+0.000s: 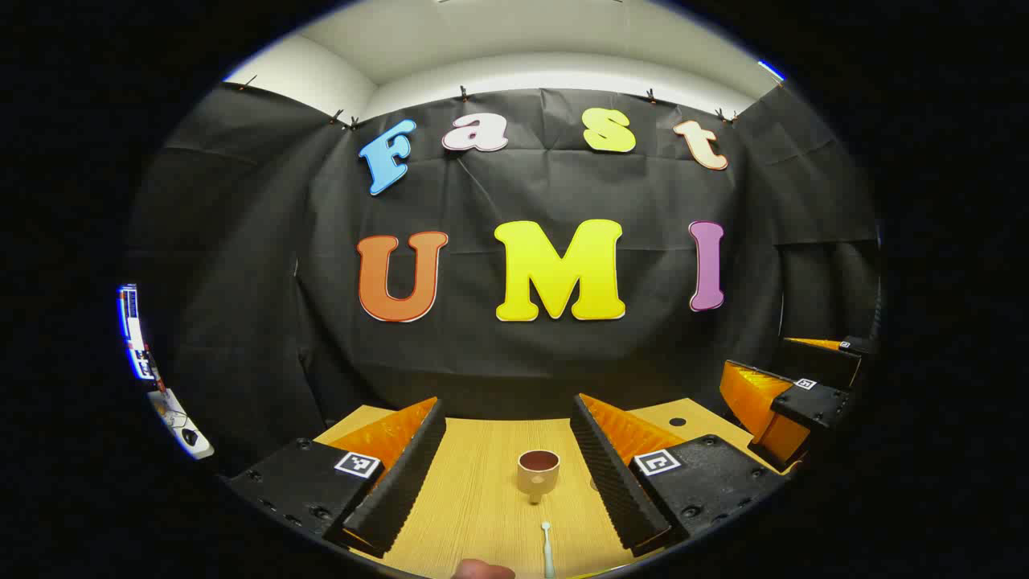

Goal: Put the toothbrush and toothpaste on the desktop into the cup, then pick up the cup and place it on the coaster on the desktop.

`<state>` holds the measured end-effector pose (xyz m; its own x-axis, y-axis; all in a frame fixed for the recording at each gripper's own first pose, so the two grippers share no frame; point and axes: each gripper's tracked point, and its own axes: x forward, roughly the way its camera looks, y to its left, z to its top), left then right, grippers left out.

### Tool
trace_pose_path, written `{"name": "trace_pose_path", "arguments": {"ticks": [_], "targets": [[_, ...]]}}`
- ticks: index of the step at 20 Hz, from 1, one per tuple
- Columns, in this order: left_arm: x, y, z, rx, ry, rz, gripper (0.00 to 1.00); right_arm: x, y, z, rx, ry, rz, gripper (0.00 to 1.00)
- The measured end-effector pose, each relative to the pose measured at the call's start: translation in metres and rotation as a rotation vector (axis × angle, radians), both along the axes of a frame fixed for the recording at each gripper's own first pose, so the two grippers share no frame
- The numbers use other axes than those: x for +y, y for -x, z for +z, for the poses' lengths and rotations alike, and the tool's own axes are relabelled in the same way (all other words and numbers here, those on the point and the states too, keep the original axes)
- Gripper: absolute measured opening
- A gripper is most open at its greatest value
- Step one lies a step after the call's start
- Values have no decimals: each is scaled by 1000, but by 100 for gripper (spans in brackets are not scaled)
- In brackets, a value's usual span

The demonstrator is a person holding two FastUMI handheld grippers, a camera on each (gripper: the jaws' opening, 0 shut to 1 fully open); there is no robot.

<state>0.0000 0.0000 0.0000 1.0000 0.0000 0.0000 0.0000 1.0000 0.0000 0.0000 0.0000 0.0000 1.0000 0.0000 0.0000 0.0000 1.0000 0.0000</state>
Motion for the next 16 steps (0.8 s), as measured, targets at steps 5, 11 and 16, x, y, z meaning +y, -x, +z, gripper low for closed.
{"name": "trace_pose_path", "arguments": {"ticks": [5,11,16], "targets": [[0,-3,0,0,-10,1,98,-6,-5,2,-14,9,3,95],[-5,-16,0,10,-1,6,98,-10,-11,1,-6,10,13,97],[-8,-14,-9,30,0,7,98,-9,-13,-5,6,14,20,95]]}}
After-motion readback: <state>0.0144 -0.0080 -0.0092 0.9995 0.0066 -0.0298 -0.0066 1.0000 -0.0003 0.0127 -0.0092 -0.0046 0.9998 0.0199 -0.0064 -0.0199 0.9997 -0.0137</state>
